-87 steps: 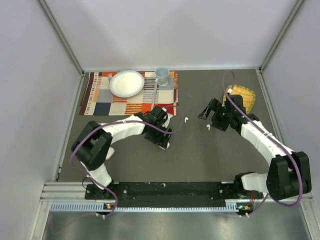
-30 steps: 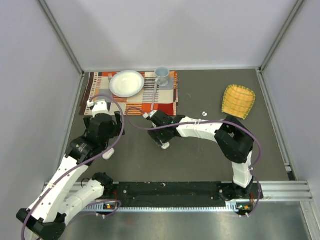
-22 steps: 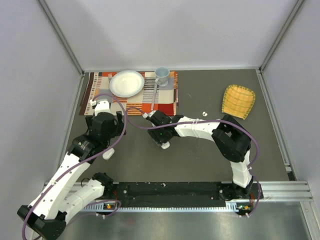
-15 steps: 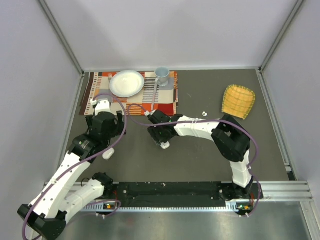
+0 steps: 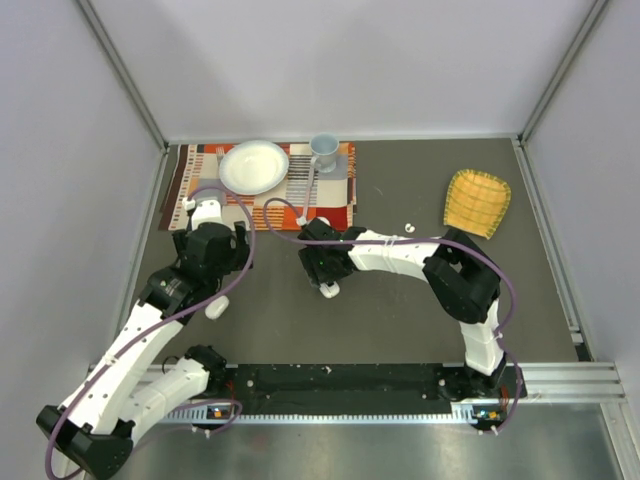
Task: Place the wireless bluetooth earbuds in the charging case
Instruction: Pick up the charging case from the center of the board.
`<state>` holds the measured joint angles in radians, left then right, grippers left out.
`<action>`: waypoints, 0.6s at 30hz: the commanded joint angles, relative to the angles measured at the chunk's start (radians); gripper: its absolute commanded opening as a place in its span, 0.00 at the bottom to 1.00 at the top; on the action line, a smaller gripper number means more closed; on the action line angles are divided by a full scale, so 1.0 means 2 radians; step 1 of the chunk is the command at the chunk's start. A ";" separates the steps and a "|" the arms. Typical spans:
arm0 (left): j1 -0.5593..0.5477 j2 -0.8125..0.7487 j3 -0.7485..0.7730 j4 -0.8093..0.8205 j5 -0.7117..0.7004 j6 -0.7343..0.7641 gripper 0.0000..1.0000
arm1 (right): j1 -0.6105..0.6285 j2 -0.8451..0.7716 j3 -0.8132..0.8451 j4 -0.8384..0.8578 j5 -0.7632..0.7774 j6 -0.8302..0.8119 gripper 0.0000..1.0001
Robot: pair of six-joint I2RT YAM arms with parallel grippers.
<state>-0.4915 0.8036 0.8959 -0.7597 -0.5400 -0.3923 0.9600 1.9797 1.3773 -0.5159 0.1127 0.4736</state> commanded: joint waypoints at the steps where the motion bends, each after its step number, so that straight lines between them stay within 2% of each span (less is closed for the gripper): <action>1: 0.003 -0.009 0.013 0.019 -0.010 0.000 0.99 | 0.006 0.003 0.000 -0.027 -0.012 -0.004 0.61; 18: 0.003 -0.012 0.009 0.019 -0.001 -0.009 0.99 | 0.007 -0.022 -0.024 -0.025 0.009 -0.013 0.62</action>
<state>-0.4915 0.8001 0.8959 -0.7597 -0.5396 -0.3946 0.9623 1.9625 1.3525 -0.5163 0.1192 0.4458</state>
